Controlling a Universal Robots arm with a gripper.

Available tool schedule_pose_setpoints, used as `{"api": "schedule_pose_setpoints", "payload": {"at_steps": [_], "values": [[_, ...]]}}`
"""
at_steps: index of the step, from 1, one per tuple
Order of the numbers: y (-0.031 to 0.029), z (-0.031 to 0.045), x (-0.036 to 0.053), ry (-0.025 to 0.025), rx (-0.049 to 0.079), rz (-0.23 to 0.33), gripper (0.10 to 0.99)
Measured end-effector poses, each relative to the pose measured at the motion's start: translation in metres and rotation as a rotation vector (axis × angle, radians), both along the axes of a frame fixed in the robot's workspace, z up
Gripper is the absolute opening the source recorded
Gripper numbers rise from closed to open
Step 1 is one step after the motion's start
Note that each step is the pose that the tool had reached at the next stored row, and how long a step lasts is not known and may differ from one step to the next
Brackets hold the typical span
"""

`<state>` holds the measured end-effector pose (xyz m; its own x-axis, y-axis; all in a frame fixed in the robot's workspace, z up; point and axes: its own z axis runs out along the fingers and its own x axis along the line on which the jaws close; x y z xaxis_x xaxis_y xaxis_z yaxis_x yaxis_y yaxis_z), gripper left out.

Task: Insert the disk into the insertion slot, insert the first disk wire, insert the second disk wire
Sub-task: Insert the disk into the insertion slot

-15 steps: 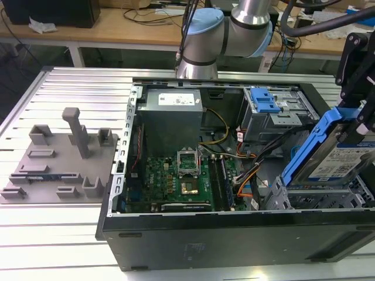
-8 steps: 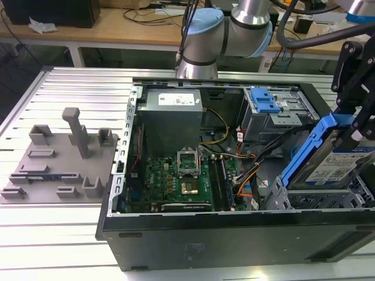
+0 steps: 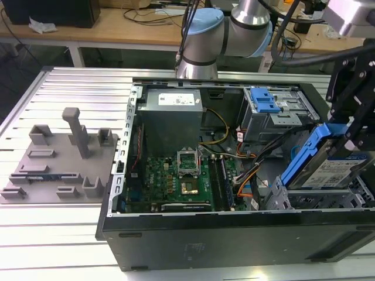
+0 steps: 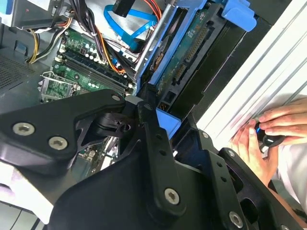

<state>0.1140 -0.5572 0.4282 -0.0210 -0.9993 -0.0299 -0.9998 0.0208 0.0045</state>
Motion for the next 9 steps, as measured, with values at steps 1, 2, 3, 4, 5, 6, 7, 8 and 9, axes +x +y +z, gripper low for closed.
{"api": "schedule_pose_setpoints", "payload": {"at_steps": [1, 2, 3, 4, 5, 6, 7, 8, 9], "values": [[-0.0002, -0.0016, 0.0000, 0.0000, 0.000, 0.000, 0.365], [-0.0004, -0.0035, 0.0000, 0.0001, 0.000, 0.000, 0.365], [-0.0005, -0.0052, 0.0000, 0.0001, 0.000, 0.000, 0.365], [-0.0007, -0.0068, 0.0001, 0.0001, 0.000, 0.000, 0.365], [-0.0009, -0.0093, 0.0001, 0.0002, 0.000, 0.000, 0.365], [-0.0012, -0.0131, 0.0001, 0.0003, 0.000, 0.000, 0.365], [-0.0013, -0.0161, 0.0001, 0.0004, 0.000, 0.000, 0.365], [-0.0014, -0.0177, 0.0001, 0.0005, 0.000, 0.000, 0.365], [-0.0014, -0.0192, 0.0002, 0.0005, 0.000, 0.000, 0.365]]}}
